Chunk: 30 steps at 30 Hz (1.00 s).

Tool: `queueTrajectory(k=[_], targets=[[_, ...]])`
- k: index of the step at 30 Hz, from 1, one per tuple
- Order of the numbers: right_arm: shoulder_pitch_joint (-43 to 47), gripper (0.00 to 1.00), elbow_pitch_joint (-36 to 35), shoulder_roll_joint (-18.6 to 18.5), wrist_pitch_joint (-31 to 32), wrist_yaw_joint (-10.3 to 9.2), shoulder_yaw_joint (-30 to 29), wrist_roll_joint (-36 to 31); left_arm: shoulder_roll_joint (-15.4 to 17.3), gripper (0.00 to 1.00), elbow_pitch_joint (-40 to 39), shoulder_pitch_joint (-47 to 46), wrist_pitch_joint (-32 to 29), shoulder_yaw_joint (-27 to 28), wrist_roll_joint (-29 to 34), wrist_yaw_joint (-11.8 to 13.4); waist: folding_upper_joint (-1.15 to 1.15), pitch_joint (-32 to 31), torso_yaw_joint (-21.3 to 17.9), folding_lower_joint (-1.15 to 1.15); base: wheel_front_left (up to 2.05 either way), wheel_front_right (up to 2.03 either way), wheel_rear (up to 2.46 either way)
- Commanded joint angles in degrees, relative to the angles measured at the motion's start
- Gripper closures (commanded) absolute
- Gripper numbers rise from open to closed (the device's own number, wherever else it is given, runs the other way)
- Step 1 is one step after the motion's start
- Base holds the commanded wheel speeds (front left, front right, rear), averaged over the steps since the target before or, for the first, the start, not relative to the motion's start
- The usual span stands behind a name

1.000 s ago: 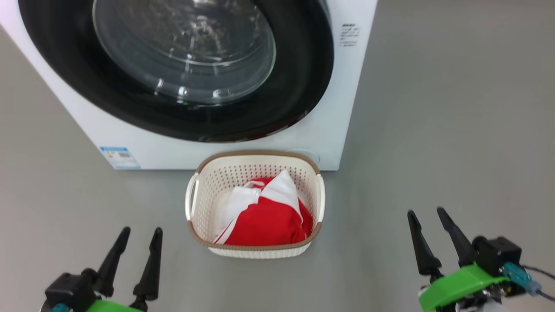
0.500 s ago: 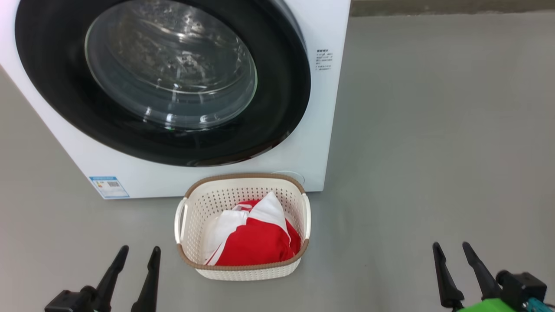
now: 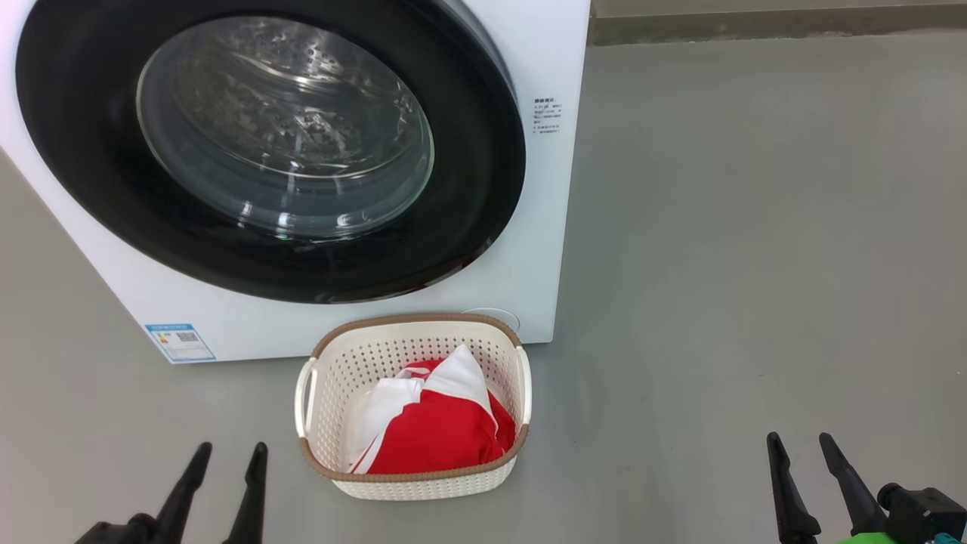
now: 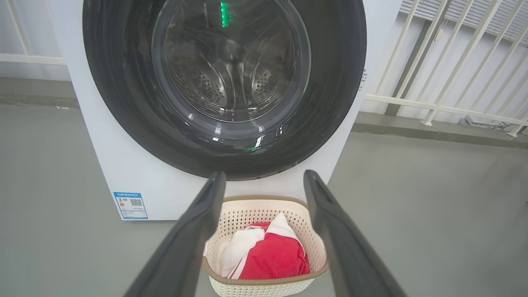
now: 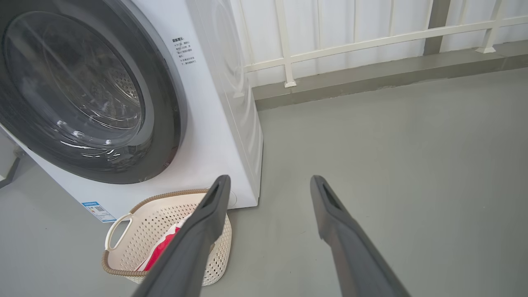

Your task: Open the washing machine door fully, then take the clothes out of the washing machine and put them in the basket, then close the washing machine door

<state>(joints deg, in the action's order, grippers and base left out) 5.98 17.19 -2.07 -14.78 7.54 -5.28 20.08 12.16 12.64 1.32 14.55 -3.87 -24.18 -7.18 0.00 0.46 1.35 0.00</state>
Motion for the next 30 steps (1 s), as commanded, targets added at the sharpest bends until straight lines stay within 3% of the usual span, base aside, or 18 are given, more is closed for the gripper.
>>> queueTrajectory(k=[1,13,14,18,26,30], targets=[[-0.35,0.0,-1.61,-0.81,-0.22,-0.05,0.85,0.0,0.88,0.0,-1.7,-0.99,0.45,2.93,0.73,-0.31,0.0,0.08,-0.04,0.0,0.0,0.0,0.0],[-0.29,0.0,-1.95,-0.81,-0.22,-0.05,0.97,0.71,0.25,0.0,-1.46,-0.88,0.45,2.56,-0.78,-0.31,0.0,0.16,0.13,0.0,0.0,0.0,0.0],[-0.03,1.0,-0.21,0.05,0.01,0.0,-0.05,0.48,-0.52,1.0,-0.15,0.0,-0.03,0.53,-0.74,0.01,0.0,0.15,0.1,0.0,0.0,0.0,0.0],[-0.03,1.0,2.63,0.92,0.23,0.0,0.42,0.61,-2.26,1.0,2.61,0.31,-0.43,-0.23,-0.86,0.09,0.0,0.15,0.09,0.0,0.0,0.0,0.0],[-0.65,1.0,2.24,0.82,1.43,0.0,0.31,4.61,-2.64,1.0,2.45,-0.04,-1.56,0.34,-4.64,0.06,0.0,-0.01,0.01,0.13,0.0,0.0,0.0],[-1.04,1.0,2.09,0.77,2.08,0.0,0.28,6.9,-2.86,1.0,2.46,-0.3,-2.22,0.67,-6.79,0.05,0.0,0.08,-0.04,0.01,0.0,0.0,0.0]])
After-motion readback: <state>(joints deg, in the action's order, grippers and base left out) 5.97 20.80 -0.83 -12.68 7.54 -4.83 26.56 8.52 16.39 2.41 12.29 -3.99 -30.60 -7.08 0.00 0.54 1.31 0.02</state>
